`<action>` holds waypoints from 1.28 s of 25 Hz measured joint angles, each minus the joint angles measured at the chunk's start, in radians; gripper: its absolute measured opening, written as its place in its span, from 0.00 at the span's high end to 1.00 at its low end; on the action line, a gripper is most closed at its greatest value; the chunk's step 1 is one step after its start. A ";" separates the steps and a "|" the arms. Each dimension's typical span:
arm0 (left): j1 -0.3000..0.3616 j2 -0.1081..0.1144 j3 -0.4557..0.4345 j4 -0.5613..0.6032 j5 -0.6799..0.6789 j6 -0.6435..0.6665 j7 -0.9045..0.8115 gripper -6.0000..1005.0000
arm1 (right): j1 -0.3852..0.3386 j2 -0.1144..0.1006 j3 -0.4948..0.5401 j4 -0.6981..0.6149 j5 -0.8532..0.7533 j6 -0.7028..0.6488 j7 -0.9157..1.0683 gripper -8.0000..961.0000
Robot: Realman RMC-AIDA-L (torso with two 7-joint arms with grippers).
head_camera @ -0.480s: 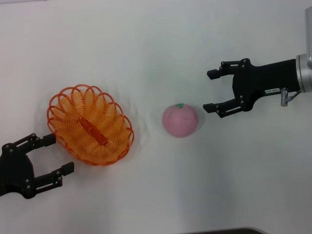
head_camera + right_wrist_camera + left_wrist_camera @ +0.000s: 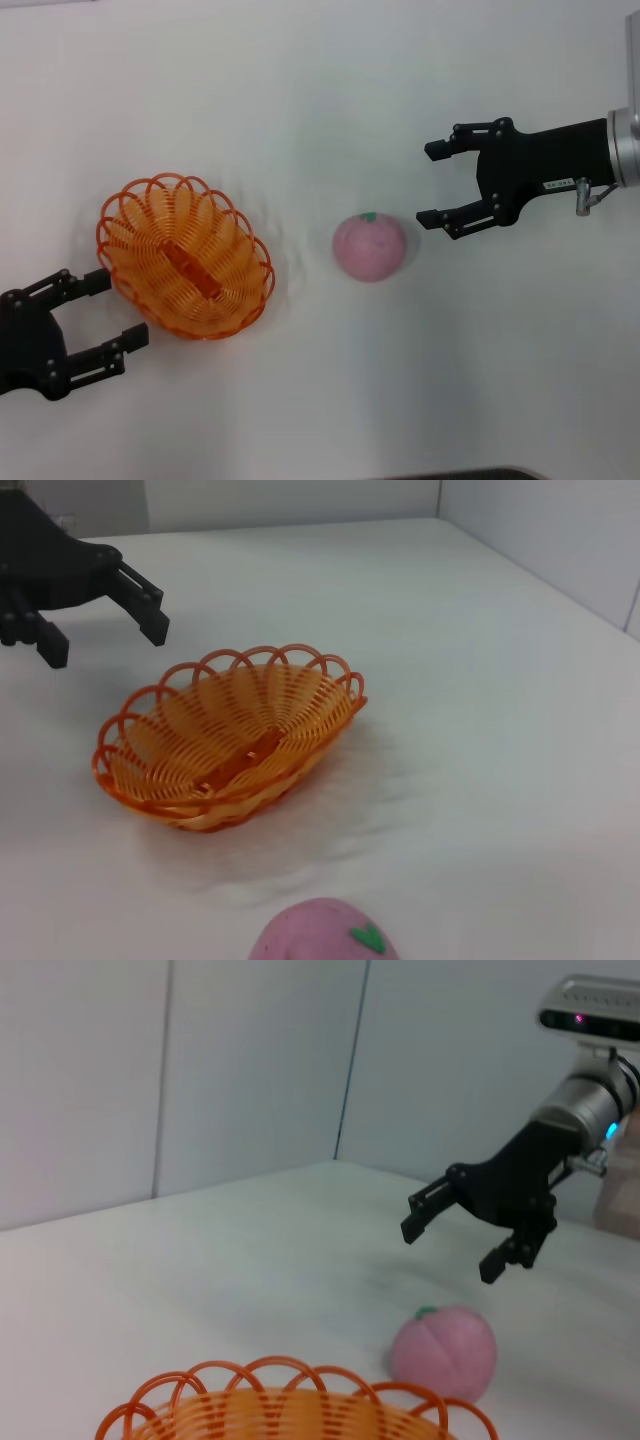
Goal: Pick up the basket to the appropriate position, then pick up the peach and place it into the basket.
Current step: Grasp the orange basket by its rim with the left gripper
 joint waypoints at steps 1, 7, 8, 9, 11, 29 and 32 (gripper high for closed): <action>-0.001 0.001 -0.006 0.002 0.000 0.007 -0.019 0.19 | 0.000 0.000 0.000 0.000 0.000 0.000 0.000 0.04; -0.009 0.005 -0.036 0.059 0.000 0.055 -0.196 0.19 | 0.003 0.000 0.000 0.000 0.000 0.000 0.002 0.04; -0.015 0.008 -0.041 0.067 -0.001 0.064 -0.242 0.19 | 0.003 0.000 0.000 0.000 0.000 0.000 0.003 0.04; -0.020 0.012 -0.044 0.071 -0.001 0.071 -0.280 0.19 | 0.003 -0.001 0.000 0.000 0.000 0.000 0.003 0.04; -0.035 0.021 -0.046 0.080 0.005 0.078 -0.369 0.19 | 0.005 -0.001 0.000 0.000 0.000 0.000 0.003 0.04; -0.186 0.067 0.096 0.248 0.141 -0.043 -1.017 0.19 | 0.013 0.001 0.000 0.000 -0.014 0.000 0.007 0.04; -0.202 0.065 0.137 0.270 0.150 -0.073 -1.045 0.19 | 0.016 0.002 0.000 0.000 -0.020 -0.001 0.008 0.04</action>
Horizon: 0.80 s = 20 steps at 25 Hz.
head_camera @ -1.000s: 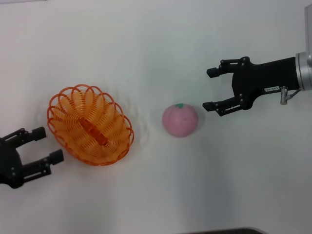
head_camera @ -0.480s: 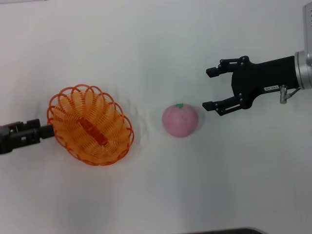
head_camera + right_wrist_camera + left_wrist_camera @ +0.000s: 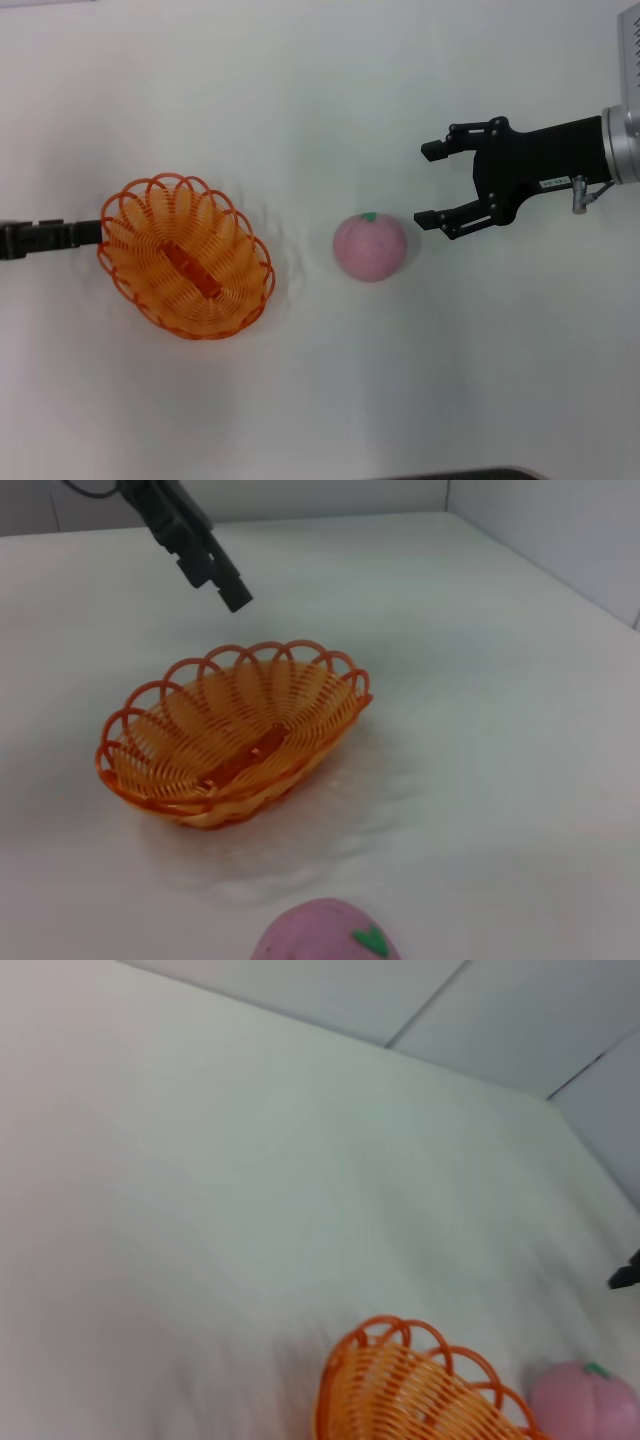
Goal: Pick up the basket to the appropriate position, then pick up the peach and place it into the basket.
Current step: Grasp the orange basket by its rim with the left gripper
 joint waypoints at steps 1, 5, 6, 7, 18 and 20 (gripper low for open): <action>-0.005 0.000 0.016 0.006 0.001 -0.010 -0.008 0.19 | 0.001 0.000 0.000 0.000 -0.002 0.000 0.000 0.04; -0.028 -0.002 0.099 0.039 0.030 -0.071 -0.057 0.19 | 0.003 0.001 0.000 0.000 -0.003 -0.001 0.001 0.04; -0.034 -0.003 0.114 0.046 0.044 -0.082 -0.064 0.19 | 0.004 0.001 0.000 0.000 -0.003 -0.002 0.001 0.04; -0.042 -0.004 0.131 0.054 0.058 -0.093 -0.071 0.19 | 0.005 0.001 0.000 0.000 -0.003 -0.002 0.001 0.04; -0.117 -0.017 0.286 0.082 0.139 -0.208 -0.090 0.19 | 0.011 0.001 -0.001 0.000 -0.004 0.000 0.003 0.04; -0.129 -0.018 0.323 0.083 0.154 -0.223 -0.091 0.19 | 0.014 0.001 -0.001 0.000 -0.005 0.000 0.003 0.04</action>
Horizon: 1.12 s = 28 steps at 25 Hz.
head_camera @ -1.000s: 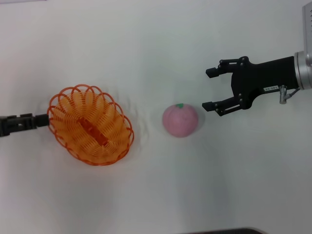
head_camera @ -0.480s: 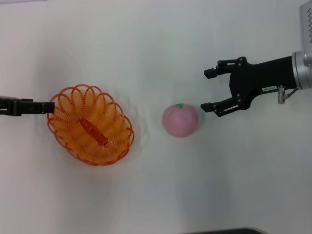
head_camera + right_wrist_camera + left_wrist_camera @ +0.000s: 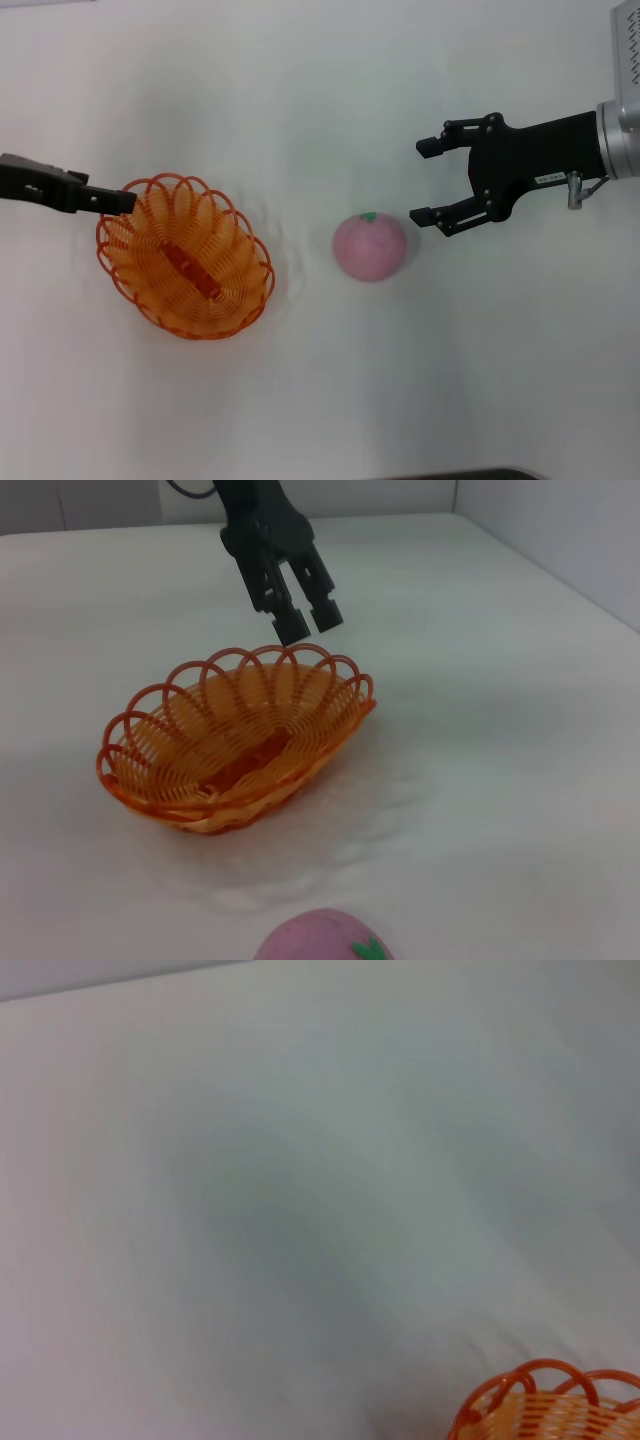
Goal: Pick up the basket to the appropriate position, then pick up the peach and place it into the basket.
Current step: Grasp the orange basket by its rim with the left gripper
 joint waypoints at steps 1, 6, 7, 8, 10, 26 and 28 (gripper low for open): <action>0.000 0.000 0.000 0.000 0.000 0.000 0.000 0.19 | 0.001 0.000 0.000 0.000 0.000 0.000 0.000 0.04; -0.027 -0.013 0.110 0.010 0.052 -0.070 0.005 0.19 | 0.001 0.000 0.000 0.000 -0.001 0.001 0.000 0.04; -0.031 -0.017 0.171 0.021 0.058 -0.099 0.016 0.19 | 0.001 0.000 0.000 0.000 -0.001 0.001 0.000 0.04; -0.031 -0.017 0.174 0.021 0.059 -0.100 0.017 0.19 | 0.001 0.000 0.000 0.000 -0.001 0.001 0.000 0.04; -0.039 -0.017 0.200 0.023 0.065 -0.103 0.021 0.19 | 0.001 0.000 0.000 0.000 -0.001 0.002 0.000 0.04; -0.095 -0.036 0.245 -0.023 0.209 -0.106 0.014 0.25 | 0.003 0.000 0.000 0.000 -0.001 0.002 -0.004 0.04; -0.095 -0.037 0.245 -0.023 0.209 -0.109 0.013 0.27 | 0.003 0.000 0.000 0.000 -0.001 0.003 -0.004 0.04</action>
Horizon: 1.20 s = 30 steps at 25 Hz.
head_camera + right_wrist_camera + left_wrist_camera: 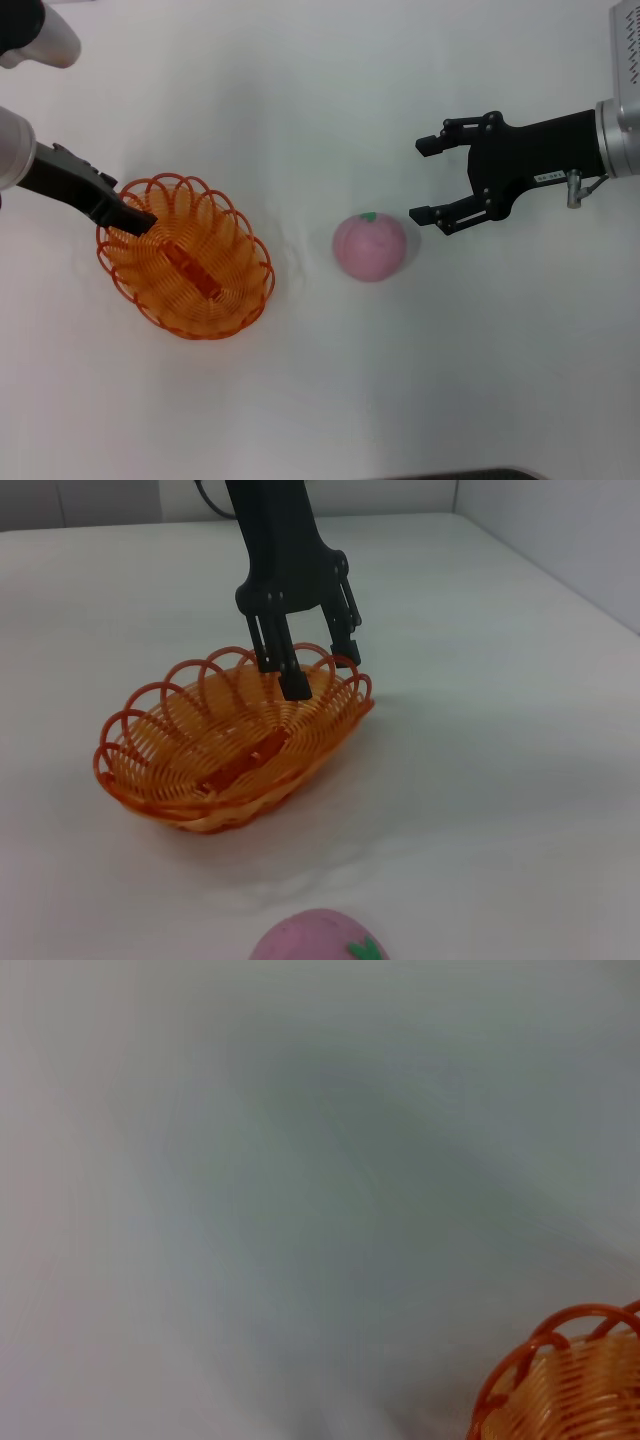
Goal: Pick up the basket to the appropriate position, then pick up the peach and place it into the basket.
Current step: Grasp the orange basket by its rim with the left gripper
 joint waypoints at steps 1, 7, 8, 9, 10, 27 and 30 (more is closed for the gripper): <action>0.000 -0.001 0.001 0.000 0.000 0.000 0.000 0.28 | 0.000 0.000 0.000 0.000 0.000 0.000 0.000 0.04; -0.001 -0.005 0.016 0.000 0.001 0.000 0.000 0.34 | 0.000 0.002 0.000 0.000 0.000 0.005 -0.003 0.04; -0.001 -0.005 0.019 0.000 0.001 0.001 -0.001 0.35 | 0.000 0.003 0.000 0.000 0.000 0.007 -0.003 0.04; -0.001 -0.006 0.023 0.000 0.001 0.002 -0.002 0.36 | 0.000 0.003 0.000 0.000 0.000 0.008 -0.003 0.04; 0.000 -0.007 0.026 0.001 0.001 0.002 -0.006 0.37 | 0.000 0.003 0.000 0.000 0.000 0.010 -0.003 0.04; 0.000 -0.008 0.021 0.008 -0.004 0.020 -0.039 0.80 | 0.004 0.009 0.000 0.000 0.000 0.013 -0.005 0.04; -0.003 -0.005 0.015 0.010 -0.005 0.030 -0.064 0.85 | 0.004 0.009 0.000 0.000 0.000 0.013 -0.005 0.04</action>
